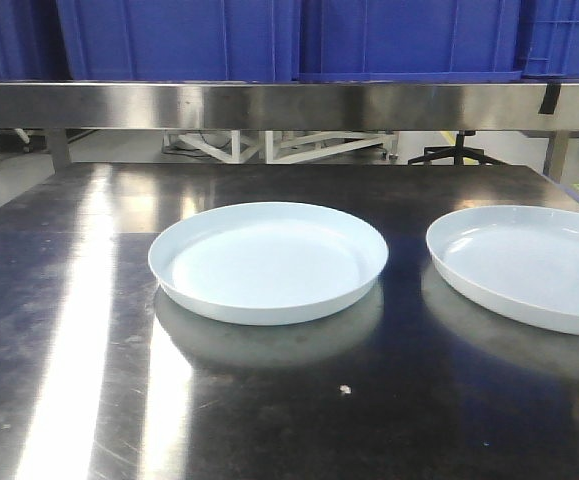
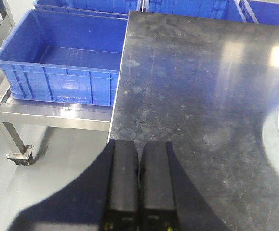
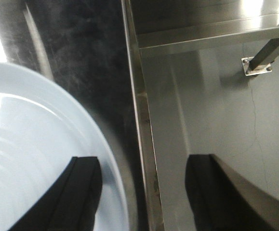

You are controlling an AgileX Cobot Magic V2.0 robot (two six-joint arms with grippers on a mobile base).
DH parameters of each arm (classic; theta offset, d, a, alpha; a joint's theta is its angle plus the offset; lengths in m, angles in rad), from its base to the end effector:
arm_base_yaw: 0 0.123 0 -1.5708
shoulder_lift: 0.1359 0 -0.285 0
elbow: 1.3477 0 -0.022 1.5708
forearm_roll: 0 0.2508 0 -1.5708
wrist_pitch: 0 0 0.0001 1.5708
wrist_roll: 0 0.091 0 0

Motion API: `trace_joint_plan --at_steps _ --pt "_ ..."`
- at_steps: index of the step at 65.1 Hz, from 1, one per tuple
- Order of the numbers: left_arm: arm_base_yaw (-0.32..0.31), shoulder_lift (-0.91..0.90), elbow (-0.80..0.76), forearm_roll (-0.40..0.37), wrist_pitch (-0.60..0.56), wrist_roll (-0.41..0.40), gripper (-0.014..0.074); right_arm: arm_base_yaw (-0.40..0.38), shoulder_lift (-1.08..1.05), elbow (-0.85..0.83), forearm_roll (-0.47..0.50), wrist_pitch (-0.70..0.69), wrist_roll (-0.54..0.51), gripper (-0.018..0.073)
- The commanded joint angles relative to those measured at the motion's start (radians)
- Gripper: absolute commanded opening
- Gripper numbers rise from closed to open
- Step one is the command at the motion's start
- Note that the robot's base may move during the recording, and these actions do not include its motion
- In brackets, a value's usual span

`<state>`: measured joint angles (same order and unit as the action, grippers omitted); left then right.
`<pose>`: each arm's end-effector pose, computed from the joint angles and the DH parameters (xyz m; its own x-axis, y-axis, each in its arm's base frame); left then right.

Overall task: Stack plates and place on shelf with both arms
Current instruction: 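Grip the rim of the second white plate with the right gripper, then lift the plate and lower it onto the center plate, open right gripper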

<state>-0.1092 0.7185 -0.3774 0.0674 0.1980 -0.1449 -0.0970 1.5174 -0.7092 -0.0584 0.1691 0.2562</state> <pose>0.1422 -0.0144 0.2564 -0.4400 -0.0310 -0.8975 0.0627 0.9959 -0.0651 0.2822 -0.0284 0.1872 -0.7378 0.2700 -0.6187 0.2536 0.9602 0.1167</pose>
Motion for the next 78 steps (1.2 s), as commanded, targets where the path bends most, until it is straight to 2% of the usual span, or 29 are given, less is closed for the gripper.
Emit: trace_joint_plan --at_steps 1,6,10,15,20,24,30,49,56,78 --pt "0.001 -0.003 -0.028 0.000 -0.086 -0.005 0.0082 -0.007 -0.024 -0.032 -0.013 -0.059 -0.001 0.0496" --pt "0.001 -0.003 -0.028 0.000 -0.086 -0.005 0.0082 -0.007 -0.023 -0.032 -0.013 -0.061 -0.001 0.0485" --pt "0.001 -0.003 -0.028 0.000 -0.086 -0.005 0.0082 -0.007 -0.023 -0.032 -0.013 -0.061 -0.001 0.0431" --pt "0.001 -0.003 -0.028 0.000 -0.086 -0.005 0.0082 -0.007 -0.023 -0.032 -0.013 -0.061 -0.001 0.0258" --pt "0.001 -0.003 -0.028 0.000 -0.086 -0.005 0.0082 -0.007 -0.025 -0.032 -0.013 -0.063 -0.001 0.0025" --pt "0.001 -0.003 -0.028 0.000 -0.086 -0.005 0.0082 -0.007 -0.031 -0.036 -0.015 -0.069 -0.001 0.0083" --pt "0.001 -0.003 -0.028 0.000 -0.086 -0.005 0.0082 -0.007 -0.053 -0.067 -0.016 -0.036 -0.001 0.0046" --pt "0.001 -0.003 -0.028 0.000 -0.086 -0.005 0.0082 0.025 -0.160 -0.220 -0.016 0.089 -0.001 0.0053" --pt "0.001 -0.003 -0.028 0.000 -0.086 -0.005 0.0082 0.087 -0.167 -0.279 -0.016 0.136 -0.001 0.0053" --pt "0.001 -0.003 -0.028 0.000 -0.086 -0.005 0.0082 0.413 -0.057 -0.410 -0.016 0.156 -0.001 0.0053"
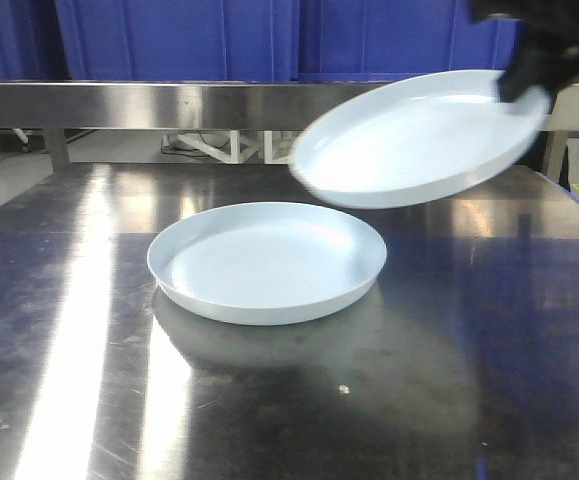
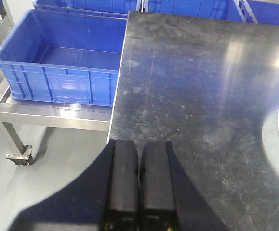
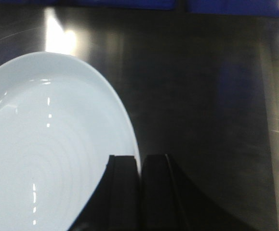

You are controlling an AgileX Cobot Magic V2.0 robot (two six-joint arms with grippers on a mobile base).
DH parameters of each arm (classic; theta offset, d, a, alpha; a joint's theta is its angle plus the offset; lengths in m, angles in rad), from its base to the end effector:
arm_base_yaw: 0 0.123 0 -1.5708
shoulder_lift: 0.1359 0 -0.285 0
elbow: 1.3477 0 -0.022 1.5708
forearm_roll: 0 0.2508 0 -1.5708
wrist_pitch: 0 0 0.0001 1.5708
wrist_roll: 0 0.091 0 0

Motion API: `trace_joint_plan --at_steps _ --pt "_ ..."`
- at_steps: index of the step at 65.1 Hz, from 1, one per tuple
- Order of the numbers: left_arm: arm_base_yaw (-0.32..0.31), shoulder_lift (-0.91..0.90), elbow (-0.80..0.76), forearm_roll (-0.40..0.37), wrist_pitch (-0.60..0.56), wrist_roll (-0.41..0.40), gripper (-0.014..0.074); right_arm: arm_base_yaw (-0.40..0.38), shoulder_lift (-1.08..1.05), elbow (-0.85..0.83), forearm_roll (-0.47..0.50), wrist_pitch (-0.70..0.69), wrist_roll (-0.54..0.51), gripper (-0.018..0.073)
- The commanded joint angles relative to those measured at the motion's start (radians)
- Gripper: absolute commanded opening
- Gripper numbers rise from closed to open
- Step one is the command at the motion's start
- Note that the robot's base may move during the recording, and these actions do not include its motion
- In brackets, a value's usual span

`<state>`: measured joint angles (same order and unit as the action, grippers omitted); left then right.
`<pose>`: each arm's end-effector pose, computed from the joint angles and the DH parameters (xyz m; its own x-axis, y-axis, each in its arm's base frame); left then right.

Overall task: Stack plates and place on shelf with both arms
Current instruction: 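Lift the plate and lower it onto the center plate, open right gripper, then grip the rim of the stacked plates with the right gripper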

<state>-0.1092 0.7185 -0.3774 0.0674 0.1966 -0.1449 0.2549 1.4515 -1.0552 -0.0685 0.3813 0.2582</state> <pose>0.1423 -0.0144 0.2566 -0.4387 -0.0311 -0.8981 0.0629 0.9959 -0.0652 0.3107 0.0786 0.2947 -0.6491 0.0306 -0.7601 -0.1096 0.9850 0.1333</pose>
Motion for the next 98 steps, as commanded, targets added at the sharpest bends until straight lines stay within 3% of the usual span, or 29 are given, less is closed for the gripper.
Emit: trace_joint_plan --at_steps 1,16,41,44,52,57,90,98 --pt "0.001 -0.003 -0.028 0.000 -0.085 -0.005 0.0082 0.066 0.013 -0.067 -0.006 -0.056 -0.003 0.0053" --pt "0.001 -0.003 -0.028 0.000 -0.085 -0.005 0.0082 0.193 0.147 -0.155 -0.006 -0.053 -0.003 0.0053" --pt "0.001 -0.003 -0.028 0.000 -0.085 -0.005 0.0082 0.204 0.222 -0.173 -0.005 -0.040 -0.003 0.0080" --pt "0.001 -0.003 -0.028 0.000 -0.085 -0.005 0.0082 0.204 0.225 -0.173 -0.005 -0.035 -0.003 0.0144" --pt "0.001 -0.003 -0.028 0.000 -0.085 -0.005 0.0082 0.204 0.241 -0.173 -0.005 -0.021 -0.003 0.0448" --pt "0.001 -0.003 -0.028 0.000 -0.085 -0.005 0.0082 0.204 0.252 -0.173 -0.005 -0.007 -0.003 0.0512" --pt "0.001 -0.003 -0.028 0.000 -0.085 -0.005 0.0082 0.204 0.336 -0.173 -0.005 0.040 -0.003 0.0370" --pt "0.001 -0.003 -0.028 0.000 -0.085 -0.005 0.0082 0.204 0.342 -0.173 -0.005 0.045 -0.003 0.0185"
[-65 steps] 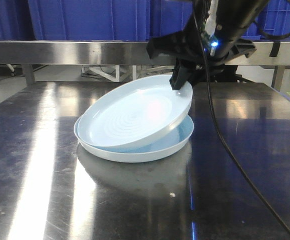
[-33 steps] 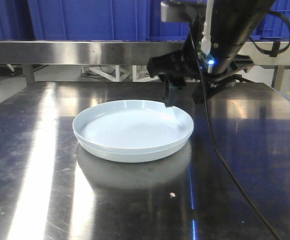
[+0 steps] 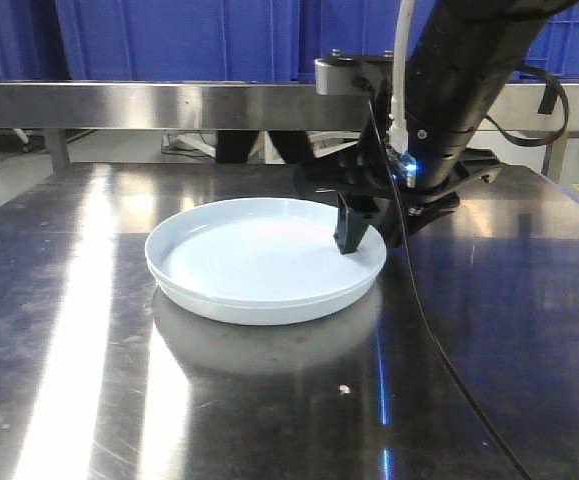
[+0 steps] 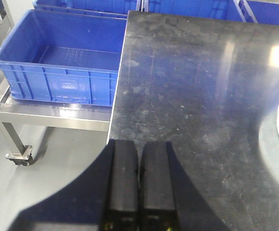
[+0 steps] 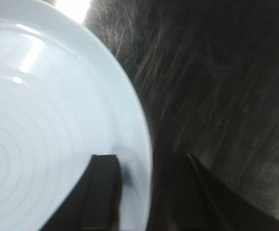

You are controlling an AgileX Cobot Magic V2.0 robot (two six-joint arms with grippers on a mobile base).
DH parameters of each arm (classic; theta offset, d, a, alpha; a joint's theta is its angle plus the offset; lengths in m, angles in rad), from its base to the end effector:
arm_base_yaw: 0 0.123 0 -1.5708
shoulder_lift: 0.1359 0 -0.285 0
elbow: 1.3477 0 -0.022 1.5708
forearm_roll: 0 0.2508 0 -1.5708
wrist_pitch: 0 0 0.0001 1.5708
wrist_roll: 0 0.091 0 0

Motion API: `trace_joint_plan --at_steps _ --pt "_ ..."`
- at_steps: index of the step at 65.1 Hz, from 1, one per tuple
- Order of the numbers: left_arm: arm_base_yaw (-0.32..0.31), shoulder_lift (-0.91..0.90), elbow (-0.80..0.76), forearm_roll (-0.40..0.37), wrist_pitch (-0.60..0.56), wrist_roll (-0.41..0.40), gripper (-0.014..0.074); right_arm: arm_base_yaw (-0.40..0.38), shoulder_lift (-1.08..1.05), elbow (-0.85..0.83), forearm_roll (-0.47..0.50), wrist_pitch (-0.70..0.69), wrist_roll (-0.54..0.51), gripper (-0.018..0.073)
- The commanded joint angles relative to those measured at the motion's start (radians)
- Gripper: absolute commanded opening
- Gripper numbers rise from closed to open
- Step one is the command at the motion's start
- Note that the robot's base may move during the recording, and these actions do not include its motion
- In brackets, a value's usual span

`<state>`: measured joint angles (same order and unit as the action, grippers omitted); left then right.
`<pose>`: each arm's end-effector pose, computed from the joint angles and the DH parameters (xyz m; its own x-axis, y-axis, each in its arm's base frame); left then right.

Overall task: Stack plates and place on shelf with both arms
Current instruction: 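Grip the rim of the stacked plates with the right gripper, then lift the plate stack up and hold it beside the robot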

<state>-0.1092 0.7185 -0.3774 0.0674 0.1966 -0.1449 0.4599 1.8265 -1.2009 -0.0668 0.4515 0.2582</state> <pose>0.1423 -0.0144 0.2566 -0.4387 -0.0311 -0.8981 0.0629 0.9959 -0.0652 0.3464 0.1686 0.2007 -0.8185 -0.1859 -0.5435 -0.2736 0.9581 0.0843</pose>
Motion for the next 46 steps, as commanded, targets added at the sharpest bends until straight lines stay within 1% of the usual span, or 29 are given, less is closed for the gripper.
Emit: trace_joint_plan --at_steps 1,2,4,5,6,8,13,26,30,37,46 --pt "0.001 -0.003 -0.028 0.000 -0.085 -0.005 0.0082 -0.002 -0.033 -0.027 -0.007 -0.025 -0.003 0.0133" --pt "0.001 -0.003 -0.028 0.000 -0.085 -0.005 0.0082 -0.002 -0.033 -0.027 -0.007 -0.025 -0.003 0.0114" --pt "0.001 -0.003 -0.028 0.000 -0.085 -0.005 0.0082 -0.002 -0.035 -0.027 -0.007 -0.029 -0.003 0.0039" --pt "0.001 -0.003 -0.028 0.000 -0.085 -0.005 0.0082 -0.002 -0.037 -0.028 -0.007 -0.032 -0.003 0.0032" --pt "0.001 -0.003 -0.028 0.000 -0.085 -0.005 0.0082 -0.002 -0.038 -0.028 -0.007 -0.035 -0.003 0.0057" --pt "0.001 -0.003 -0.028 0.000 -0.085 -0.005 0.0082 -0.002 -0.042 -0.029 -0.008 -0.041 -0.003 0.0071" --pt "0.001 -0.003 -0.028 0.000 -0.085 -0.005 0.0082 -0.002 -0.063 -0.036 -0.012 -0.053 -0.003 0.0049" --pt "0.001 -0.003 -0.028 0.000 -0.085 -0.005 0.0082 -0.013 -0.222 -0.026 -0.021 -0.119 -0.003 0.0057" --pt "0.001 -0.003 -0.028 0.000 -0.085 -0.005 0.0082 -0.030 -0.280 -0.005 -0.024 -0.134 -0.003 0.0057" --pt "0.001 -0.003 -0.028 0.000 -0.085 -0.005 0.0082 -0.084 -0.386 0.063 -0.025 -0.166 -0.003 0.0057" --pt "0.001 -0.003 -0.028 0.000 -0.085 -0.005 0.0082 -0.181 -0.551 0.194 -0.025 -0.201 -0.003 0.0057"
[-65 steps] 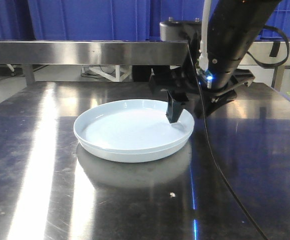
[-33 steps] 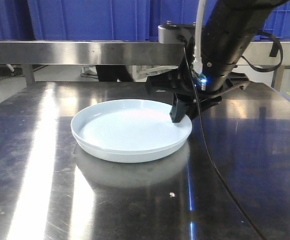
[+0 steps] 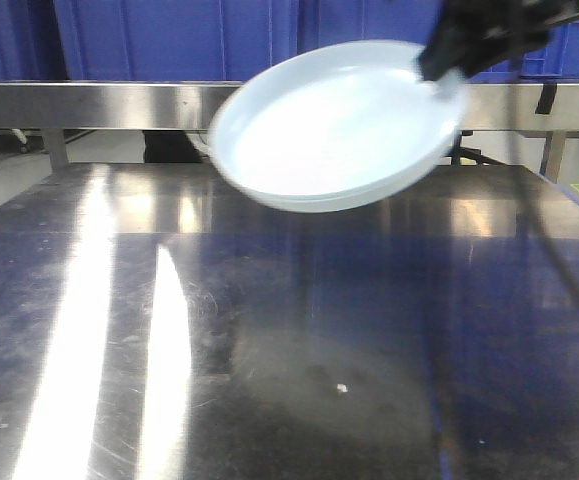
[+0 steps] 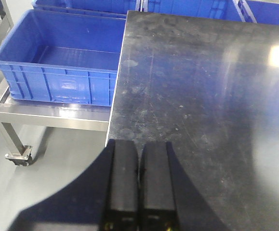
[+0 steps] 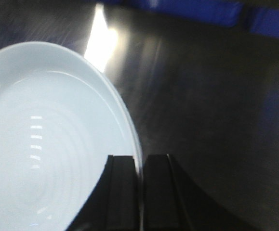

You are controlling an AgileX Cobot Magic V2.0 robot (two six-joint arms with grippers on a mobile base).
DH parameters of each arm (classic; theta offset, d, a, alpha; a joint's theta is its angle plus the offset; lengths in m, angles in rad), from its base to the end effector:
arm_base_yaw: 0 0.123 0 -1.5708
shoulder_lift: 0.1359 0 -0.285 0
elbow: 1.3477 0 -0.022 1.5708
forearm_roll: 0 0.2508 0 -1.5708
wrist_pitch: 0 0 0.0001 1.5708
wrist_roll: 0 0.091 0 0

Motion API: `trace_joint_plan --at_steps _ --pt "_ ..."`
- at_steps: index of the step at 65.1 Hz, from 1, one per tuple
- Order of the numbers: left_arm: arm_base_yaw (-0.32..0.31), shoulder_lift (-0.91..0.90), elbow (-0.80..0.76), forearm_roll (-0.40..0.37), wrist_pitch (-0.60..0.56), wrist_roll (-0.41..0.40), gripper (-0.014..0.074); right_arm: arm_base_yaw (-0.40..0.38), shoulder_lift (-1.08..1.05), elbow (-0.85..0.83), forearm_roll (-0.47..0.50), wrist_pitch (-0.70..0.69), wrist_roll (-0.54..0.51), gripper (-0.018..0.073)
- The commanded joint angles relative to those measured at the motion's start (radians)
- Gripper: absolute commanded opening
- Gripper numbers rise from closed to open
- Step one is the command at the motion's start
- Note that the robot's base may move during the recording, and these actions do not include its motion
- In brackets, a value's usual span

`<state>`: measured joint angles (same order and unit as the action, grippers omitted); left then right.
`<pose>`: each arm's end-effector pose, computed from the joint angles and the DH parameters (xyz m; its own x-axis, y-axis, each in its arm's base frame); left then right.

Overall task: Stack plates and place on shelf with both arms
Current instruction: 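Lift the plate stack up and hold it beside the robot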

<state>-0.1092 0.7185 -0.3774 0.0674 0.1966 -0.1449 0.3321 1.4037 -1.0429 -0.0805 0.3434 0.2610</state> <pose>0.1423 -0.0144 0.2566 -0.4387 -0.0311 -0.8981 0.0629 0.9959 -0.0652 0.2964 0.0996 0.3086 -0.5930 -0.0098 -0.8051 -0.1992 0.9706 0.1349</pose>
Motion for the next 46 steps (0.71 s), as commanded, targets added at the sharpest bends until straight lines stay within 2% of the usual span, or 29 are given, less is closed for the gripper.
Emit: trace_joint_plan --at_steps 1,13,27,46 --pt "0.001 -0.003 -0.028 0.000 -0.085 -0.005 0.0082 -0.064 -0.145 0.050 -0.011 -0.095 -0.006 0.0057" --pt "0.001 -0.003 -0.028 0.000 -0.085 -0.005 0.0082 -0.178 -0.396 0.259 -0.011 -0.100 -0.006 0.0057" --pt "0.001 -0.003 -0.028 0.000 -0.085 -0.005 0.0082 -0.249 -0.668 0.462 -0.011 -0.082 -0.006 0.0057" --pt "0.001 -0.003 -0.028 0.000 -0.085 -0.005 0.0082 -0.372 -0.964 0.628 -0.011 -0.015 -0.006 0.0057"
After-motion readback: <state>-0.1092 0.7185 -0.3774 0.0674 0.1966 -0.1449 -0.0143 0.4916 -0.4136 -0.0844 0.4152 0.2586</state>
